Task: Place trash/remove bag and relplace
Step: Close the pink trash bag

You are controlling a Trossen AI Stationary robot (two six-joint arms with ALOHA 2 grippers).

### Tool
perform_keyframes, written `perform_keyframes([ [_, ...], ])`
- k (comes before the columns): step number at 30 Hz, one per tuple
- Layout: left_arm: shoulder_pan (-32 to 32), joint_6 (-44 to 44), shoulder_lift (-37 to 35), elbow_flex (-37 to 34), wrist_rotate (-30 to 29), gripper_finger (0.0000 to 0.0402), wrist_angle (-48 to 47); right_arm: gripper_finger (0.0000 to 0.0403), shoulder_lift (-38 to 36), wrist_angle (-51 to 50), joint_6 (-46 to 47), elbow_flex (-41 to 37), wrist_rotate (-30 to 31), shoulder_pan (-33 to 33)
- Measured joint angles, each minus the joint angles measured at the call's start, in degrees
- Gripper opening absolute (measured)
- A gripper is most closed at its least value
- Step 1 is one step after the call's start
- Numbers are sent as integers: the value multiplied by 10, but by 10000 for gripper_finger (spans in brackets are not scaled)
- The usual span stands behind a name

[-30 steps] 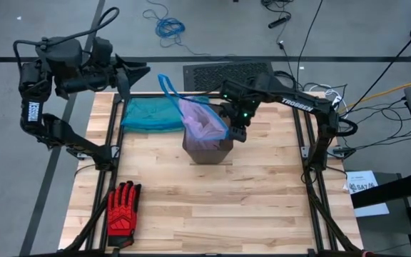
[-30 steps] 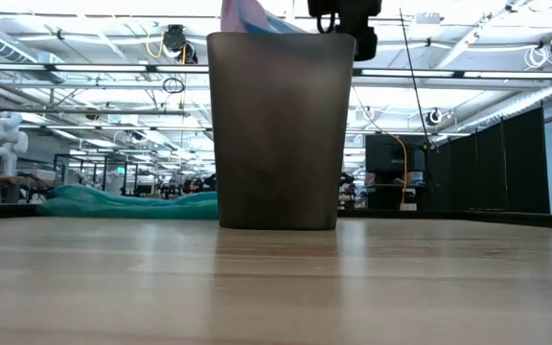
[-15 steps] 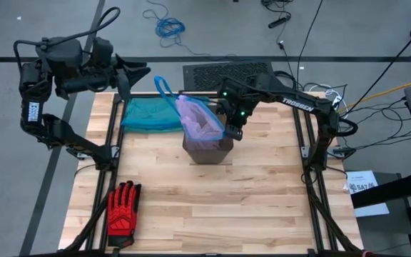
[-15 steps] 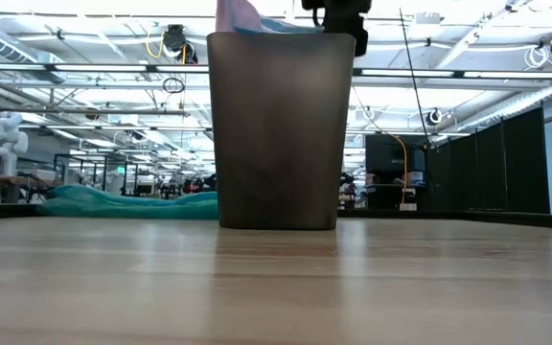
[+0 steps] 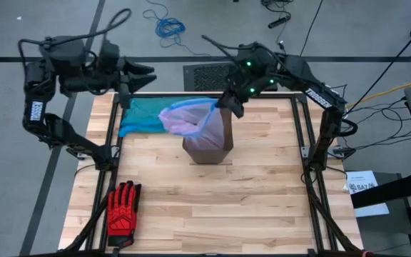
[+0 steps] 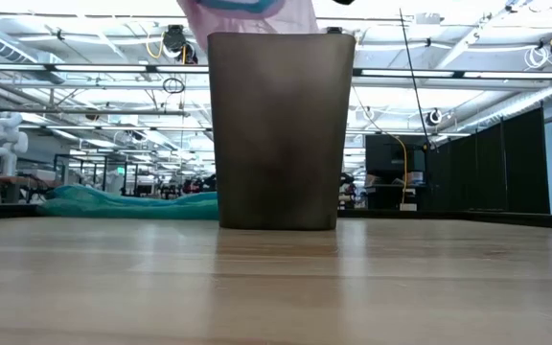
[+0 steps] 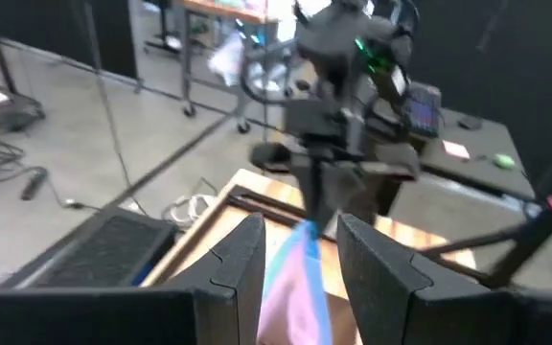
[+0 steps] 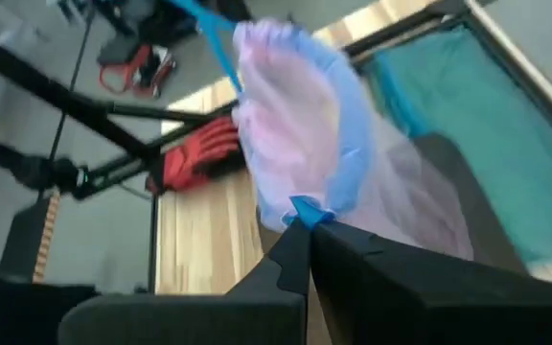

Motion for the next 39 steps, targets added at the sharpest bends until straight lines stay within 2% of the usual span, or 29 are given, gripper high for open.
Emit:
perform_keyframes([
  [7, 0, 14, 38, -1, 15, 128, -9, 0, 3, 89, 20, 0, 14, -3],
  [16, 0, 13, 68, 0, 37, 128, -7, 0, 1, 109, 17, 0, 11, -4],
  [22, 0, 9, 95, 0, 97, 128, 4, 0, 1, 142, 14, 0, 10, -4],
  [39, 0, 8, 146, 0, 99, 128, 28, 0, 1, 165, 22, 0, 10, -3],
])
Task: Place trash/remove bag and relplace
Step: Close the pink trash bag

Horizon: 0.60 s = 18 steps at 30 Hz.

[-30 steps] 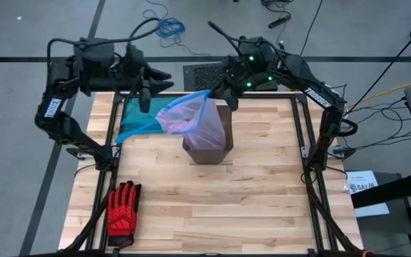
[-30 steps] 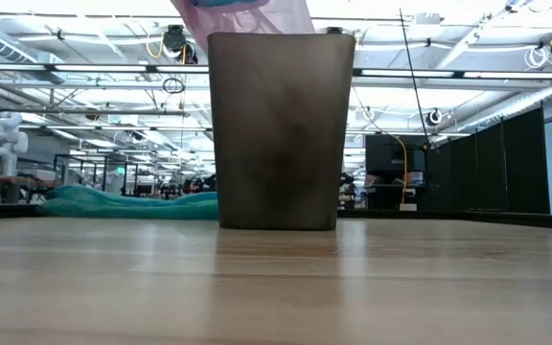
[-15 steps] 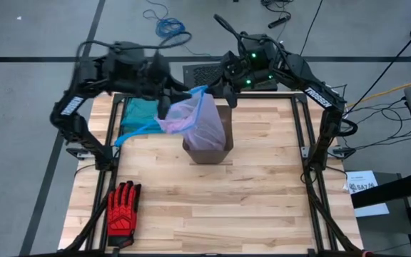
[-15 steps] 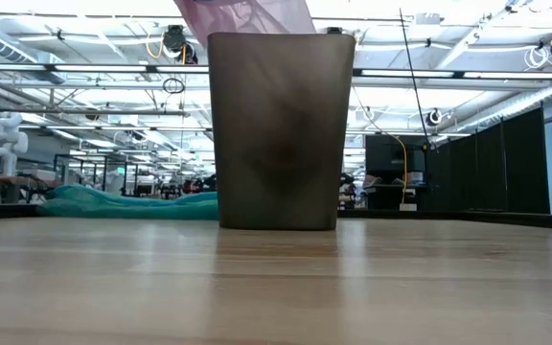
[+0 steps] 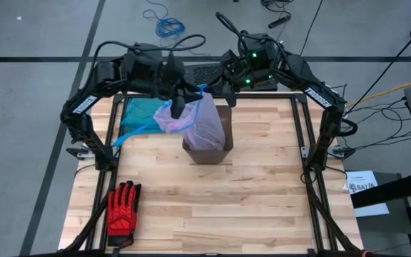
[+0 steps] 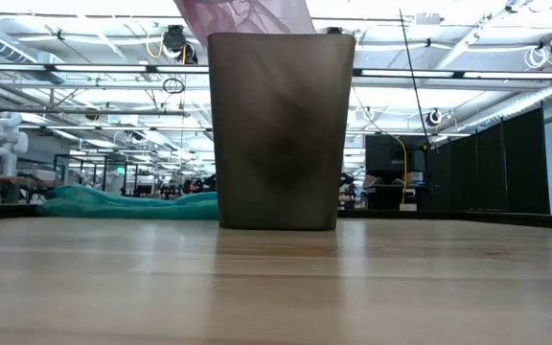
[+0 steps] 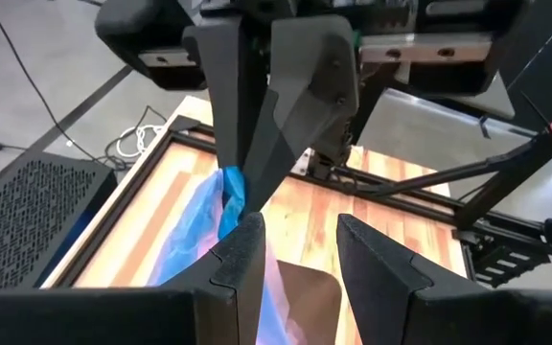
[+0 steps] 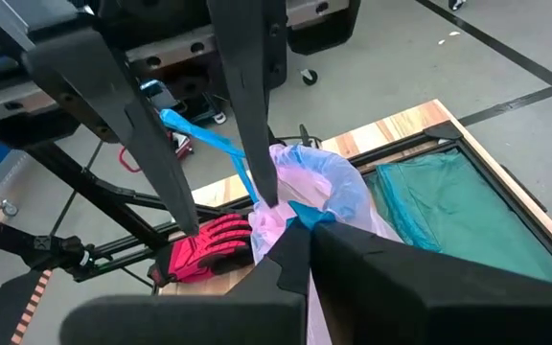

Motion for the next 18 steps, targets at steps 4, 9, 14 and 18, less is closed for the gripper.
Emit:
perform_keyframes([
  [4, 0, 0, 1, 0, -18, 128, -7, 0, 0, 1, 0, 0, 0, 0],
  [9, 2, 0, 1, 0, -55, 128, -15, 0, 0, 14, 2, 0, -14, 2],
  [14, 4, 0, 1, 0, -58, 128, -19, 0, 0, 20, 5, 0, -16, 7],
  [18, 4, 0, 5, 0, -58, 128, -16, 0, 0, 21, 4, 0, -15, 8],
])
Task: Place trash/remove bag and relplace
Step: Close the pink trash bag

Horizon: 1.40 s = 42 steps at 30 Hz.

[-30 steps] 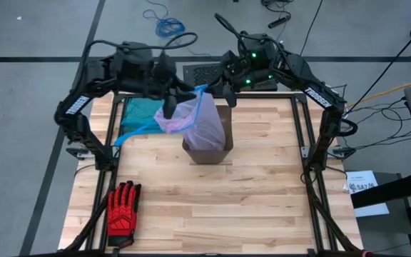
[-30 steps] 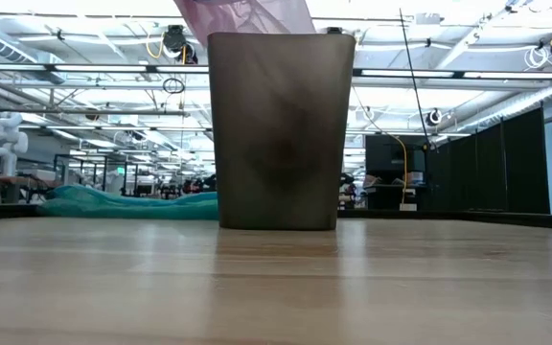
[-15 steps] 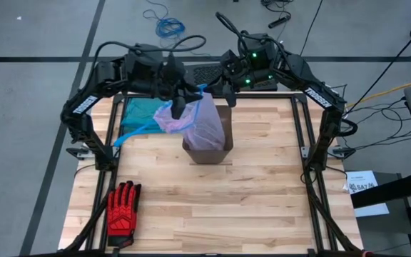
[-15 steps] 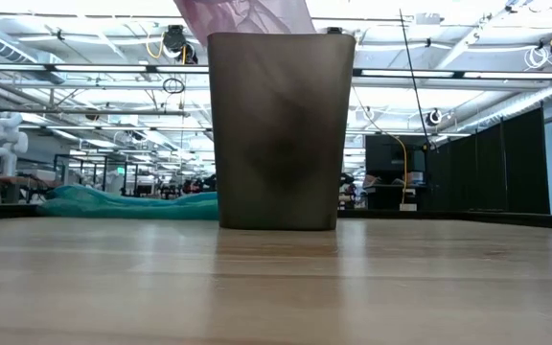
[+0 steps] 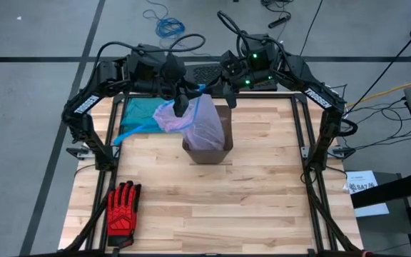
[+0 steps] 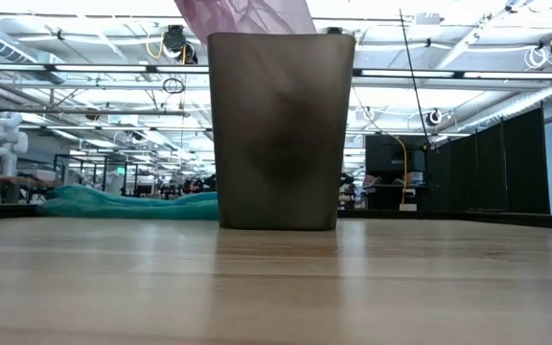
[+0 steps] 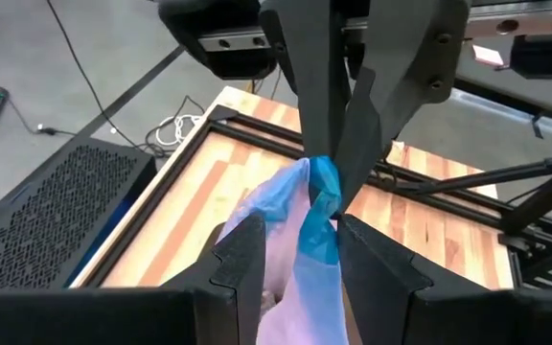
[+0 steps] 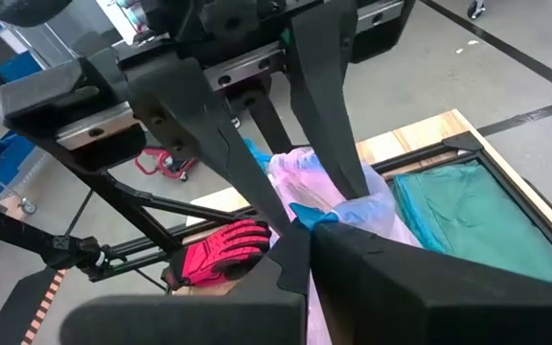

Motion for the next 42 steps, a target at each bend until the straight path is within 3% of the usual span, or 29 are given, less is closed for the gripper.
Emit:
perform_keyframes([
  [6, 0, 0, 8, 0, 14, 113, 13, 0, 0, 0, 0, 0, 0, 0],
  [13, 0, 0, 10, 0, 24, 12, 8, 0, 0, -4, -1, 0, 3, 0],
  [19, 0, 0, 10, 0, 25, 2, 0, 13, -1, -5, -17, 0, 6, 0],
  [30, 0, 0, -5, 0, 9, 1, -3, 146, -16, -1, -56, 2, 5, -10],
  [35, 7, -14, -28, 0, 0, 0, -2, 209, -32, -59, -110, 3, 36, -24],
  [42, 8, -15, -50, 0, -5, 0, 0, 255, 1, -89, -140, 3, 45, -11],
])
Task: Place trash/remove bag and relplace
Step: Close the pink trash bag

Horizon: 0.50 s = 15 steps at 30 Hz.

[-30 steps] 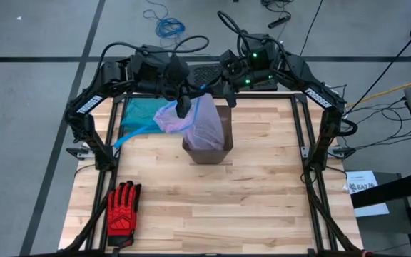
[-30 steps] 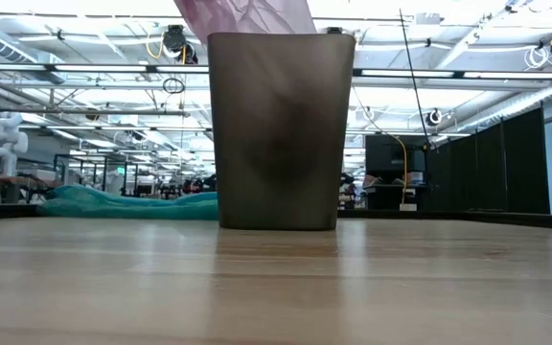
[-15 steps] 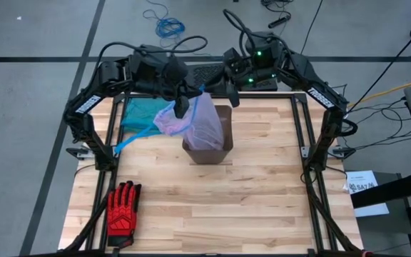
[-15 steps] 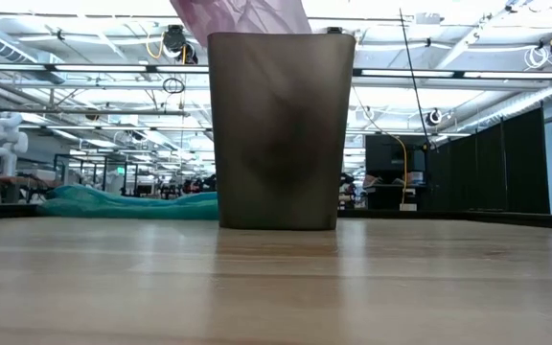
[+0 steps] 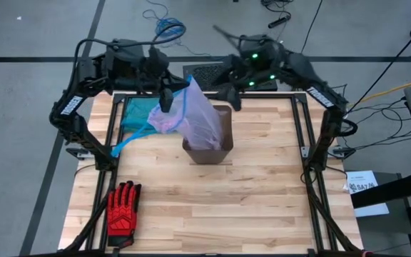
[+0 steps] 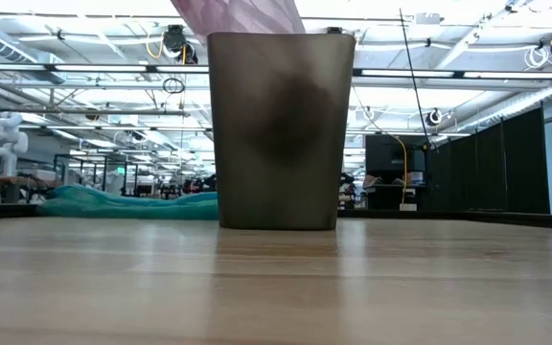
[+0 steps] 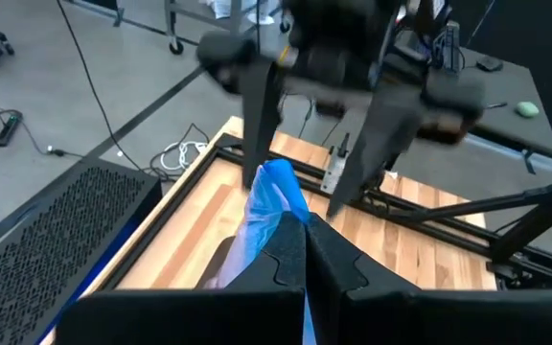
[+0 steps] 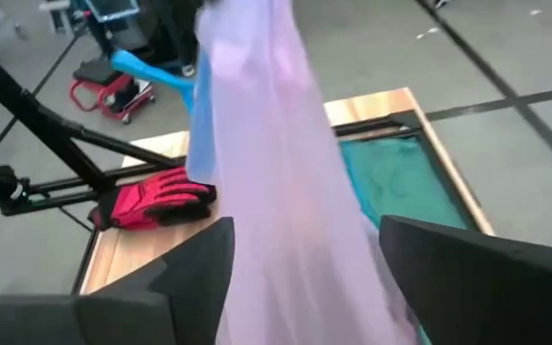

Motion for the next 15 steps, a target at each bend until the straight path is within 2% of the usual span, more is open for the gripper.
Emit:
perform_keyframes([
  [3, 0, -4, -3, 0, 0, 0, 0, 260, 28, 25, 0, 0, -14, 11],
  [6, 0, -5, -3, 0, 0, 0, -1, 257, 53, 77, 2, -1, -71, 20],
  [9, 0, -5, -3, 0, 0, 0, -1, 228, 73, 103, 14, -1, -87, 30],
  [11, 0, -5, -3, 0, 0, 0, -1, 185, 87, 100, 13, 0, -83, 36],
  [15, 0, -6, -13, 0, 0, 0, 13, 46, 109, 91, -1, -1, -42, 45],
])
